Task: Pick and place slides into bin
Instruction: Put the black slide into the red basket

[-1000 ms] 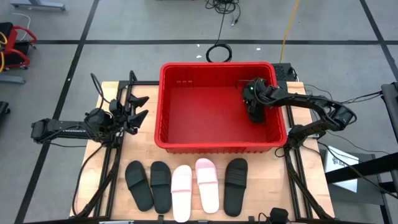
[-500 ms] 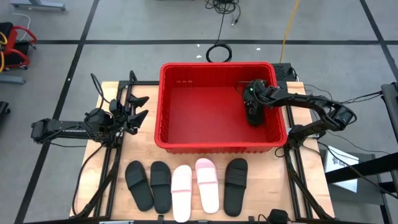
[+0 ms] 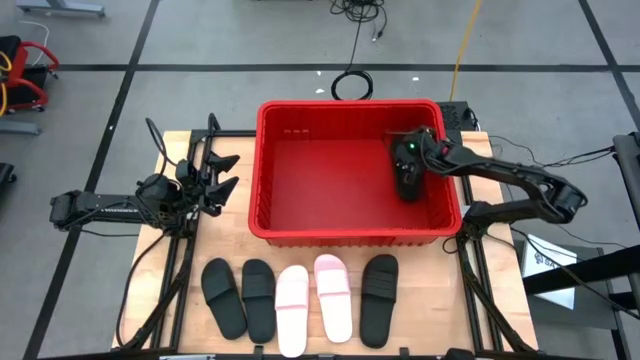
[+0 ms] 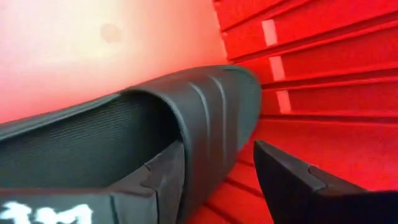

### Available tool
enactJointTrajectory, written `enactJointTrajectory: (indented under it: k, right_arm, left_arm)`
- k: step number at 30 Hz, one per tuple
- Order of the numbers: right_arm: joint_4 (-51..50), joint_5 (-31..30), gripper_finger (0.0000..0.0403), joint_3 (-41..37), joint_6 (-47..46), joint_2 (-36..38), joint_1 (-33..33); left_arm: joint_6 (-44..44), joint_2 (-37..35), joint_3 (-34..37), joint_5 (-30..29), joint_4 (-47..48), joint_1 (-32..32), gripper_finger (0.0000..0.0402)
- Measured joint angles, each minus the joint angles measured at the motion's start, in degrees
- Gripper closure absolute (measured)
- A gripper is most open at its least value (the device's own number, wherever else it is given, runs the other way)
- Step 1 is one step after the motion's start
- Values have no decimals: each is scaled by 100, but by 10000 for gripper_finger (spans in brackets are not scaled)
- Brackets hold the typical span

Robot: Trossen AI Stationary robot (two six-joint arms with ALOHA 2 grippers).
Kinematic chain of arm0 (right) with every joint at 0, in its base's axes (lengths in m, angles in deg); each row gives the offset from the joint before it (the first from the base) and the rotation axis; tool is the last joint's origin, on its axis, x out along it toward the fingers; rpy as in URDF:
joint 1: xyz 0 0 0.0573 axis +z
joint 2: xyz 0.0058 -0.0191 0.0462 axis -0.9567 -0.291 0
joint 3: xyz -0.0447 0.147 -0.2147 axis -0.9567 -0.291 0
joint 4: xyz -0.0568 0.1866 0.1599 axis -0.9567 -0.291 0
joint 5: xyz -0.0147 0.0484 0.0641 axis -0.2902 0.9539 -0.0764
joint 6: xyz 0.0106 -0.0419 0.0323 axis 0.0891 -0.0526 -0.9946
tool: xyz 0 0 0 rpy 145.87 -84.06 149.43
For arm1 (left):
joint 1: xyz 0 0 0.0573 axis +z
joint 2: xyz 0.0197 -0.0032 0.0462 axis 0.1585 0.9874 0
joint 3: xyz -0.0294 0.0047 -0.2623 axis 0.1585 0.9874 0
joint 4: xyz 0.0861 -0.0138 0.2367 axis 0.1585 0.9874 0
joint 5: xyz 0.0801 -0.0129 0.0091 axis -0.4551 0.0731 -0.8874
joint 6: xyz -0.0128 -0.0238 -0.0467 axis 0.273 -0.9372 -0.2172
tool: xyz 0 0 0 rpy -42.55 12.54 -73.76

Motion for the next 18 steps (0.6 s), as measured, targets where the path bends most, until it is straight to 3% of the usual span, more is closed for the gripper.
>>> enactJointTrajectory:
  k: [5, 18]
  right_arm:
    - [-330, -30, 213, 2, -465, 88, 123]
    - [-271, -24, 210, 2, -629, 88, 196]
  left_arm:
    - [0, 0, 0, 0, 2, -1, 62]
    - [-66, 0, 0, 7, 1, 0, 62]
